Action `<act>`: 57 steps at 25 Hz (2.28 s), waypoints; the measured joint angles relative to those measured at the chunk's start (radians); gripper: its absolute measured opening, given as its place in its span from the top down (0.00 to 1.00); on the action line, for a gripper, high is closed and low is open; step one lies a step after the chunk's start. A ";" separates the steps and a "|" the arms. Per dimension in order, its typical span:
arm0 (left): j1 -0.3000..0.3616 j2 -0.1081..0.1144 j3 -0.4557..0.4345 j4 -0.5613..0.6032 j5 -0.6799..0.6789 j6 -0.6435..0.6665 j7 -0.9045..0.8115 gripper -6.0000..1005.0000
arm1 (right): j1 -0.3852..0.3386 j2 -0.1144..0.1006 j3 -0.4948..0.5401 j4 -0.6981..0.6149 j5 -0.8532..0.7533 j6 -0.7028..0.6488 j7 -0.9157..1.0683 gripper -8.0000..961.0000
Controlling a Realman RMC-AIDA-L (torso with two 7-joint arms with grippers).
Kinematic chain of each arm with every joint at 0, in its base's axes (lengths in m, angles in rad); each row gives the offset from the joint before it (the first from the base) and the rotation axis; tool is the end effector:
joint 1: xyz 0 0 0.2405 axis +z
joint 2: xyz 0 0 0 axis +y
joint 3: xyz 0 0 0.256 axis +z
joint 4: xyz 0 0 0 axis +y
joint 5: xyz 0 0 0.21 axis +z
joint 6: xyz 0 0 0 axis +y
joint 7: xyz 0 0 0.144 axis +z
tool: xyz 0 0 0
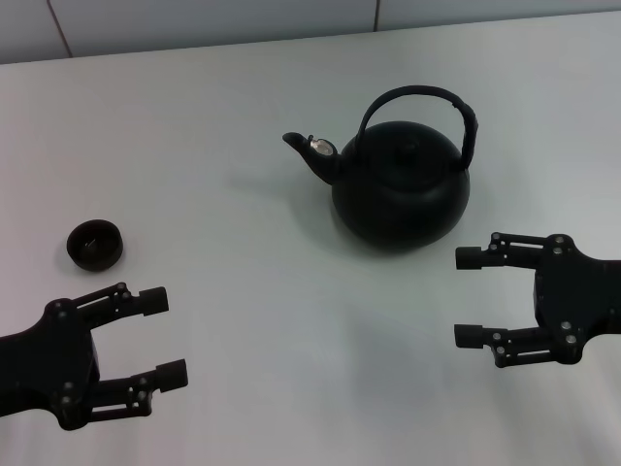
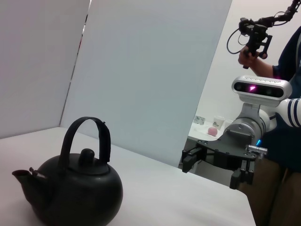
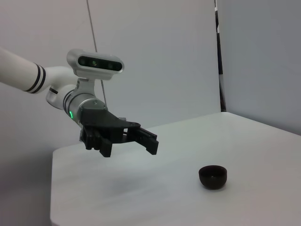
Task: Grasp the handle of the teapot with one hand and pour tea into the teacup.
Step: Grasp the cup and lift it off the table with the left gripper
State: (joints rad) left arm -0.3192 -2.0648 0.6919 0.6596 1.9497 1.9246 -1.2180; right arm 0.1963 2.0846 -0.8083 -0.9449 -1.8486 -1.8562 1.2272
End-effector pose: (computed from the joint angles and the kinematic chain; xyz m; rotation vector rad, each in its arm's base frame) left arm -0.2876 0.2362 0.0139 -2.8488 -0.5409 -0.9846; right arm 0.2876 0.2357 0.0364 -2.7924 0.3400 0.7781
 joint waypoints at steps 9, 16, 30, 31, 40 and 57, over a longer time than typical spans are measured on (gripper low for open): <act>0.000 0.000 0.000 0.000 0.000 0.000 0.000 0.16 | 0.000 0.000 0.000 0.000 0.001 0.000 0.000 0.15; 0.000 -0.003 -0.012 0.000 -0.012 -0.019 0.021 0.16 | 0.006 0.001 0.001 0.000 0.005 0.008 0.000 0.15; 0.001 -0.005 -0.035 -0.152 -0.243 -0.354 0.141 0.18 | 0.064 -0.002 0.011 0.039 0.070 0.029 -0.003 0.15; 0.001 -0.005 -0.035 -0.152 -0.243 -0.354 0.141 0.18 | 0.068 -0.002 0.011 0.039 0.070 0.030 -0.002 0.15; -0.001 -0.001 -0.031 -0.177 -0.256 -0.535 0.144 0.19 | 0.088 -0.002 0.010 0.058 0.071 0.052 0.004 0.15; 0.006 -0.001 0.004 -0.179 -0.210 -0.683 0.169 0.21 | 0.097 0.000 0.011 0.063 0.071 0.052 0.013 0.15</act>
State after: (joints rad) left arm -0.3130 -2.0662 0.6959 0.4801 1.7393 1.2419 -1.0489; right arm 0.2938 2.0842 -0.7976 -0.8817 -1.7777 -1.8040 1.2398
